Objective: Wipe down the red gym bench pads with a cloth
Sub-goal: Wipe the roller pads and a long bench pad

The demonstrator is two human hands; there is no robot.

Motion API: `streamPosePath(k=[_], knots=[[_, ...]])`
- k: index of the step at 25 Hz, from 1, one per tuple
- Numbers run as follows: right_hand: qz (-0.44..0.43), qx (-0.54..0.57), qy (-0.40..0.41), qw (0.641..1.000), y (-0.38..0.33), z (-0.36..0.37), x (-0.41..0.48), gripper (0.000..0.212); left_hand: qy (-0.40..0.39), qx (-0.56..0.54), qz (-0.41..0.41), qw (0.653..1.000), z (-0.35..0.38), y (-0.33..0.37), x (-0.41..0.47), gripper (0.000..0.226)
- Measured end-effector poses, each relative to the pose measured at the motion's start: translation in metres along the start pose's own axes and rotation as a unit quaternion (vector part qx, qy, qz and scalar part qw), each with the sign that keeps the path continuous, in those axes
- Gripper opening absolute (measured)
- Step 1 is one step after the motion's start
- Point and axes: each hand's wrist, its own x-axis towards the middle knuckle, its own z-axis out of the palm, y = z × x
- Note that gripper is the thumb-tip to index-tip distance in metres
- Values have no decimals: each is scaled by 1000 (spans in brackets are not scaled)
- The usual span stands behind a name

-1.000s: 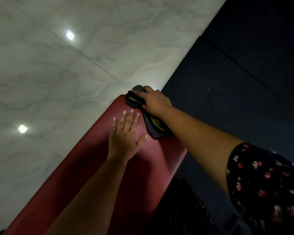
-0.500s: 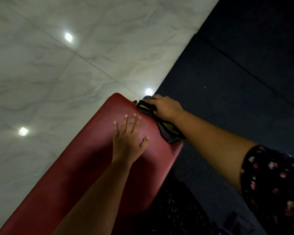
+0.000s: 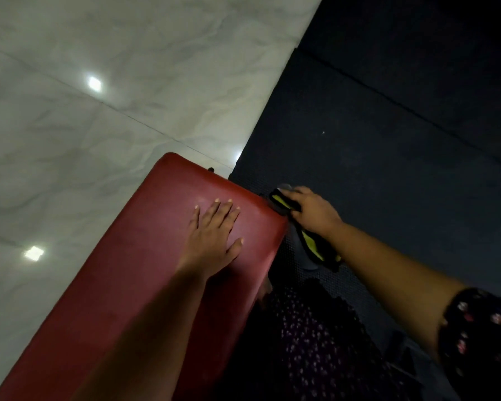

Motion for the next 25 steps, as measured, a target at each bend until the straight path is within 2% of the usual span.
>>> streamPosePath(k=[3,6,9,11,15,18,21,22,24,25], knots=[[126,131,43,983,-5,16,3,61,3,20,17,1000,12,15,-28,72],[234,308,133,912,-17,57,-45,61,24,32,20,999,22,19,-52,68],[262,470,184,823,-58,114,-108,57,41,30,32,998,28,23,-70,68],[259,503,201,800,-77,132,-132,55,40,39,46,997,31,24,-85,67],[259,478,194,817,-43,102,-91,58,43,66,75,994,36,21,-119,66],[249,458,174,835,-34,93,-83,60,38,69,58,995,38,19,-140,66],[228,505,140,821,-65,135,-136,61,33,60,35,997,40,23,-155,66],[212,508,122,826,-79,160,-161,63,34,59,29,997,39,25,-158,66],[175,452,96,869,-100,201,-207,66,34,55,20,998,39,31,-167,67],[172,443,95,874,-104,205,-217,62,35,54,17,998,40,31,-171,66]])
